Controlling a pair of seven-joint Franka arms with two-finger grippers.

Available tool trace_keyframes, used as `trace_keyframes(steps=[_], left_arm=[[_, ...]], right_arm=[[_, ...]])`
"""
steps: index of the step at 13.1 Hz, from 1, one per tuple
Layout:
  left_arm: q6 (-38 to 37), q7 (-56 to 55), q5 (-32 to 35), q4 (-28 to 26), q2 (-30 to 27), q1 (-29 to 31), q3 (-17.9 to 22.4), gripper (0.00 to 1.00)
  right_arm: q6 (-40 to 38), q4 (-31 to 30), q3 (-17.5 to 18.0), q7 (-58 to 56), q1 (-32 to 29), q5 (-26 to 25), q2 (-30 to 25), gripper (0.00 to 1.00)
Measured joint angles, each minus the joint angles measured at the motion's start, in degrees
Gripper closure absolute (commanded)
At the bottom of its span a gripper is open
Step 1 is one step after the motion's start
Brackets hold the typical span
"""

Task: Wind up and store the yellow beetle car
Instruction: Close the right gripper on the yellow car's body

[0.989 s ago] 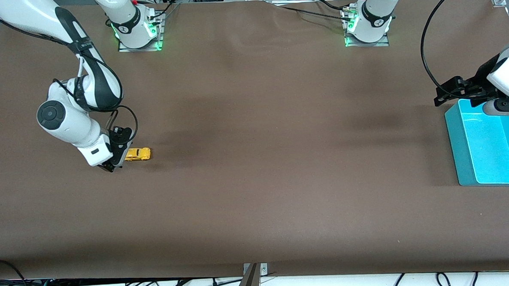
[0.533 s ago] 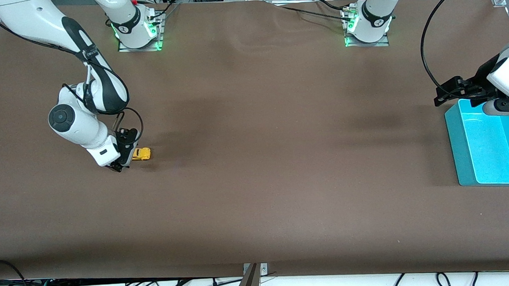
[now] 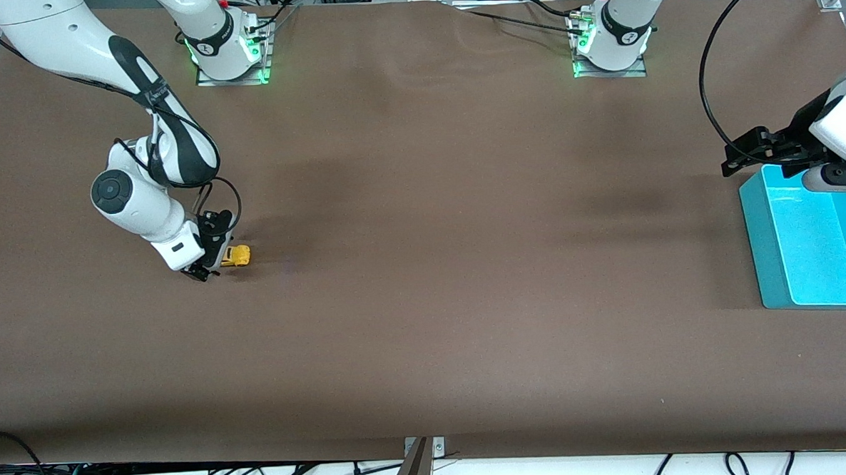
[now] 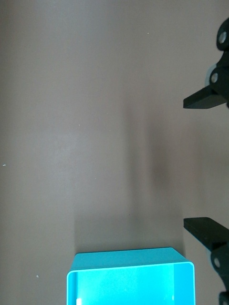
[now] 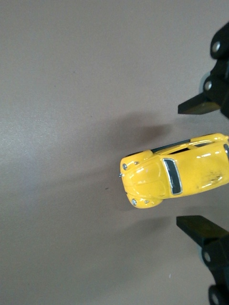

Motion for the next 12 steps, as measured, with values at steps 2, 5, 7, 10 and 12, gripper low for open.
trace_keyframes(steps=[2,5,7,10,12], left_arm=[[0.00,0.00,0.00,0.00,0.00,0.00,0.00,0.00],[0.00,0.00,0.00,0.00,0.00,0.00,0.00,0.00],[0.00,0.00,0.00,0.00,0.00,0.00,0.00,0.00],[0.00,0.00,0.00,0.00,0.00,0.00,0.00,0.00],[0.00,0.00,0.00,0.00,0.00,0.00,0.00,0.00]], right_arm=[[0.31,-0.05,0.00,-0.86,-0.23,0.00,0.21,0.36],[0.53,-0.11,0.00,-1.31,-0.30,0.00,0.29,0.58],[0.64,-0.11,0.00,-1.54,-0.30,0.00,0.24,0.66],[0.66,-0.12,0.00,-1.63,-0.30,0.00,0.25,0.67],[0.66,-0.13,0.00,-1.77,-0.30,0.00,0.25,0.67]])
